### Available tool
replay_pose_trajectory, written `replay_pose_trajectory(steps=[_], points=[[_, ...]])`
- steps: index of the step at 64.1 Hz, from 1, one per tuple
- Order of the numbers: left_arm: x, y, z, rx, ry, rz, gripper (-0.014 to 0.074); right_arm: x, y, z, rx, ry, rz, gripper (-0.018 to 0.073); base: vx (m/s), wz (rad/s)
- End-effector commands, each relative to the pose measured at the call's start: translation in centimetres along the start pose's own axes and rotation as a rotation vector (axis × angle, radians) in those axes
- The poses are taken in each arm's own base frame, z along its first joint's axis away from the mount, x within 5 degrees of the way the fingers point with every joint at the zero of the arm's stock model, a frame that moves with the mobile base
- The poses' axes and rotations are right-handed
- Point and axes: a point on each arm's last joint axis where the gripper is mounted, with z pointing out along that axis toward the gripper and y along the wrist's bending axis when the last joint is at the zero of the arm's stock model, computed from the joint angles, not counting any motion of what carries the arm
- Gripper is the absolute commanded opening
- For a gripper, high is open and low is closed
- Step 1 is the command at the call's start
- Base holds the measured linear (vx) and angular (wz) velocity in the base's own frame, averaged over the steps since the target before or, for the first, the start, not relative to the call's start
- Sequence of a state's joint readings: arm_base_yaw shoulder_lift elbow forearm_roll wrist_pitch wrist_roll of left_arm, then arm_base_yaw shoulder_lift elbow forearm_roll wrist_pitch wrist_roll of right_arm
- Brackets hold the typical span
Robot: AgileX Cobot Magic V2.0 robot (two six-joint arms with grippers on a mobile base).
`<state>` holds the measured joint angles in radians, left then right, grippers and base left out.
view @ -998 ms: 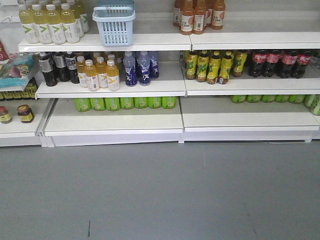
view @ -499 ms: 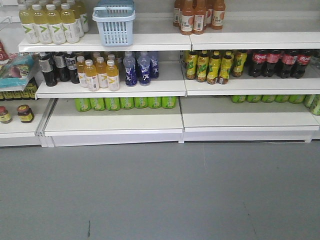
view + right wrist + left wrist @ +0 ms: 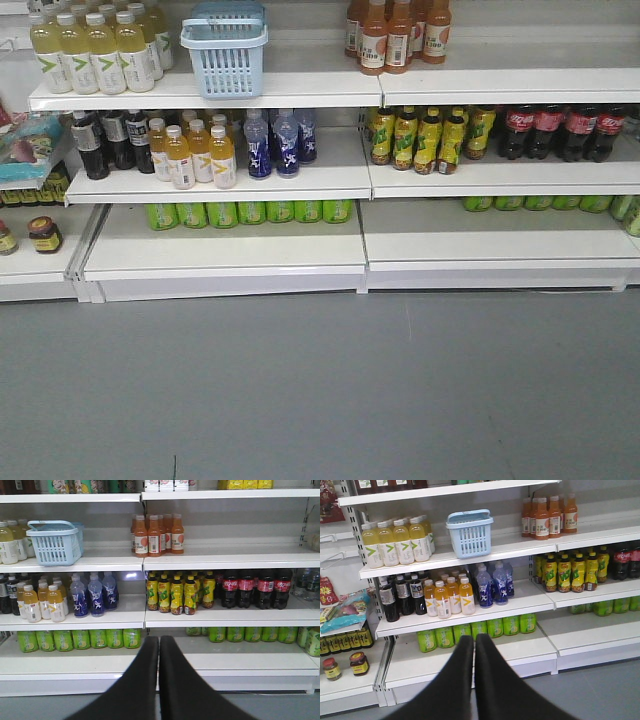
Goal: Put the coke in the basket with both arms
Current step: 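Drive the base toward the shelf holding the light-blue basket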
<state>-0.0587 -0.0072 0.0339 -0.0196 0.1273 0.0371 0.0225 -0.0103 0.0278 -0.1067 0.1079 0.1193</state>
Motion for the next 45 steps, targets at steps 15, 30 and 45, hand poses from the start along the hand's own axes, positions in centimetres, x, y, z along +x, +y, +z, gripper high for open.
replay_pose_trajectory(steps=[15, 30, 45], points=[[-0.79, 0.03, -0.19, -0.004, -0.092, 0.001, -0.0008, -0.34, 0.07, -0.10, -0.007, -0.076, -0.017, -0.0010, 0.14, 0.04], [-0.79, 0.03, -0.19, -0.004, -0.092, 0.001, -0.0008, -0.34, 0.07, -0.10, -0.007, -0.076, -0.017, -0.0010, 0.16, 0.05], [-0.79, 0.03, -0.19, -0.004, -0.092, 0.001, -0.0008, -0.34, 0.07, -0.10, -0.007, -0.076, -0.017, -0.0010, 0.16, 0.00]])
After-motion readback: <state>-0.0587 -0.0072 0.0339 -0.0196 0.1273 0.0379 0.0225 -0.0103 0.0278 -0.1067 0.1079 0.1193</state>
